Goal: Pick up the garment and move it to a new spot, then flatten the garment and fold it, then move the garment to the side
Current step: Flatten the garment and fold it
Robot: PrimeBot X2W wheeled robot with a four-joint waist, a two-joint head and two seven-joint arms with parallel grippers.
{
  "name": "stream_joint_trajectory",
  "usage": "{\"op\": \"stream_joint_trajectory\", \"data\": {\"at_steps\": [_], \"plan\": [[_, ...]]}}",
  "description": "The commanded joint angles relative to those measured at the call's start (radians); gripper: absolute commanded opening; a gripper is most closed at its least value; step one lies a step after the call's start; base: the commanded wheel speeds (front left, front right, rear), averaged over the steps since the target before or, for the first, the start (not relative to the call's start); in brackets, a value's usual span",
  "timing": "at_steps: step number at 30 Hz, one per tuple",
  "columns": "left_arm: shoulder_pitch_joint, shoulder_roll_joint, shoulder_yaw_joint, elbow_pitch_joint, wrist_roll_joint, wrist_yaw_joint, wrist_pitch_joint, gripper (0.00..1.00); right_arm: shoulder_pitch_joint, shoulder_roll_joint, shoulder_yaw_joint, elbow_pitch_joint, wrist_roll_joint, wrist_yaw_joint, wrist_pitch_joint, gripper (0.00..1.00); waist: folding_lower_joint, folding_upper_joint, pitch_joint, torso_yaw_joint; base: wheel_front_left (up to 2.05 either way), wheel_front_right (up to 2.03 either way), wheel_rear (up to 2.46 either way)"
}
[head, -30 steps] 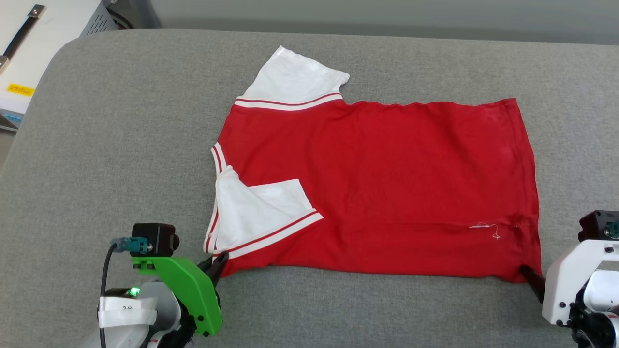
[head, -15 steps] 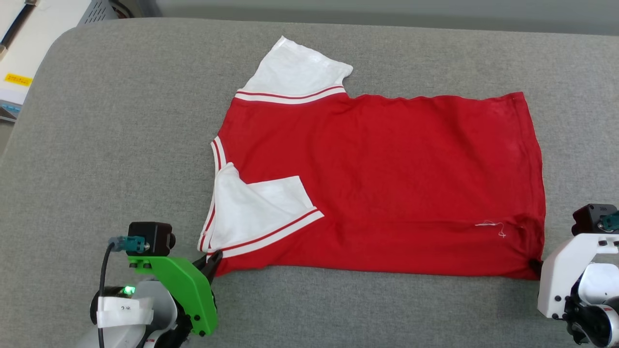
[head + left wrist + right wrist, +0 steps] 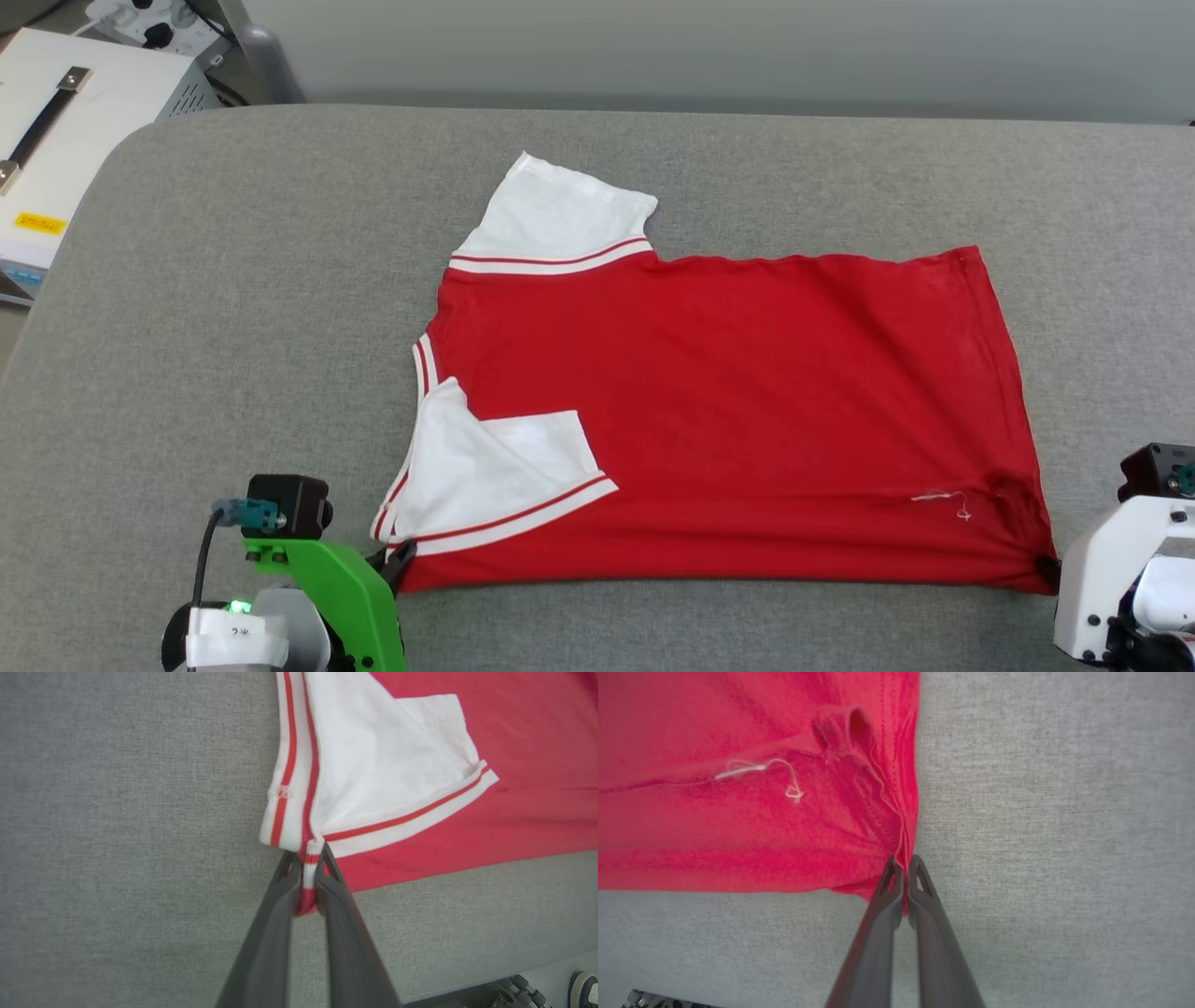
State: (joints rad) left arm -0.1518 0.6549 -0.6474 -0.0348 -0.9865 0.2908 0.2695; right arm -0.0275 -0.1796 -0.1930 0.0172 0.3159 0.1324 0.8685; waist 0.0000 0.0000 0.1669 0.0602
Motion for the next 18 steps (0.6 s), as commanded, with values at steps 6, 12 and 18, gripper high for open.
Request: {"op": "stream_joint_trajectory", "data": {"at_steps": [6,12,18], "plan": [[0.065,0.017,-0.007,-0.010,-0.033,0.012,0.014,0.00,0.093,-0.017,-0.024,-0.075,0.018,-0.002,0.022,0.00,0.0000,0.0000,-0.043,-0.022,0.00,0.00,0.00],[0.094,0.026,-0.020,0.001,-0.037,0.017,0.024,0.00,0.158,0.002,-0.037,-0.140,0.027,-0.002,0.051,0.00,0.0000,0.0000,-0.043,-0.030,0.00,0.00,0.00],[0.084,0.003,-0.034,0.072,-0.039,-0.002,0.024,0.31,0.148,0.017,-0.014,-0.101,0.030,-0.002,0.048,0.00,0.0000,0.0000,-0.038,-0.037,0.00,0.00,0.00]]}}
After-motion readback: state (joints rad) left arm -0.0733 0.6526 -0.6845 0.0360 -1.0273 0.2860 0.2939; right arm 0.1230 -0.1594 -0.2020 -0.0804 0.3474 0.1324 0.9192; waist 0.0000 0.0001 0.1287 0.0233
